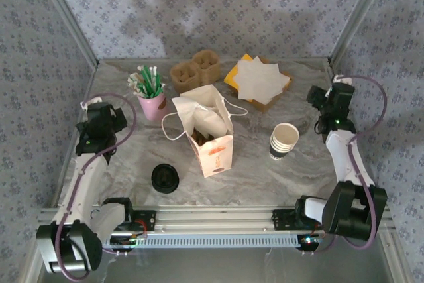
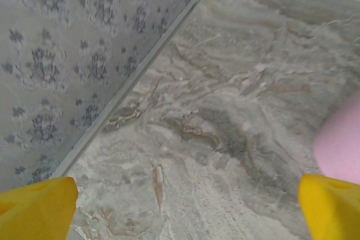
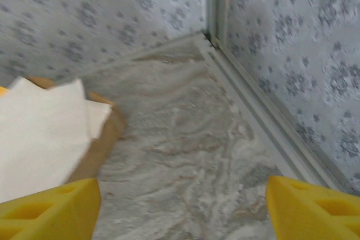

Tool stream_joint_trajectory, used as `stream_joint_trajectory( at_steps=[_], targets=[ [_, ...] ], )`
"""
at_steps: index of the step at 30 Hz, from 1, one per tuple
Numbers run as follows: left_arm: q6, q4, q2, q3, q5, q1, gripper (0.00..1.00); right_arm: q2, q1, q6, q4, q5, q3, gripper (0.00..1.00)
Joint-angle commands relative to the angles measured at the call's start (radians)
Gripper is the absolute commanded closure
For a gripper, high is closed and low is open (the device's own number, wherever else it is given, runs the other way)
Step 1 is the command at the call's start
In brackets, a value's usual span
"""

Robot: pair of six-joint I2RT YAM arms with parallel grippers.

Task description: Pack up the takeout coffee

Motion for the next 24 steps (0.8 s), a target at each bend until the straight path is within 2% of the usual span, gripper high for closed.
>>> stream_joint_trajectory(
  at_steps=[1, 5, 10, 15, 17, 20, 22, 24],
  targets=[
    [0.014, 0.267, 0.045, -0.105, 0.061, 0.03, 0.0, 0.048, 0.01, 0.035, 0.215, 0.05, -0.095, 0.18],
    [0.022, 0.496, 0.183, -0.199, 0.111, 0.044, 0.0, 0.16, 0.078, -0.011, 0.427, 0.114, -0.198, 0.08],
    [0.038, 0.723, 0.378, -0.197, 0.224, 0.045, 0.0, 0.269, 0.124, -0.117, 0.555, 0.098, -0.188, 0.04],
    [0.087, 0.814, 0.532, -0.16, 0.285, 0.046, 0.0, 0.333, 0.129, -0.207, 0.72, -0.012, -0.246, 0.03],
    [0.113, 0.813, 0.536, -0.157, 0.32, 0.037, 0.0, 0.368, 0.131, -0.213, 0.856, -0.041, -0.306, 0.03],
    [0.155, 0.9, 0.535, -0.203, 0.395, 0.027, 0.0, 0.437, 0.137, -0.214, 1.004, -0.064, -0.344, 0.02],
    [0.188, 0.964, 0.558, -0.226, 0.441, 0.016, 0.0, 0.429, 0.141, -0.212, 0.921, -0.051, -0.308, 0.01],
    [0.197, 0.983, 0.557, -0.238, 0.433, 0.006, 0.0, 0.445, 0.14, -0.209, 0.903, -0.046, -0.285, 0.0]
  ],
)
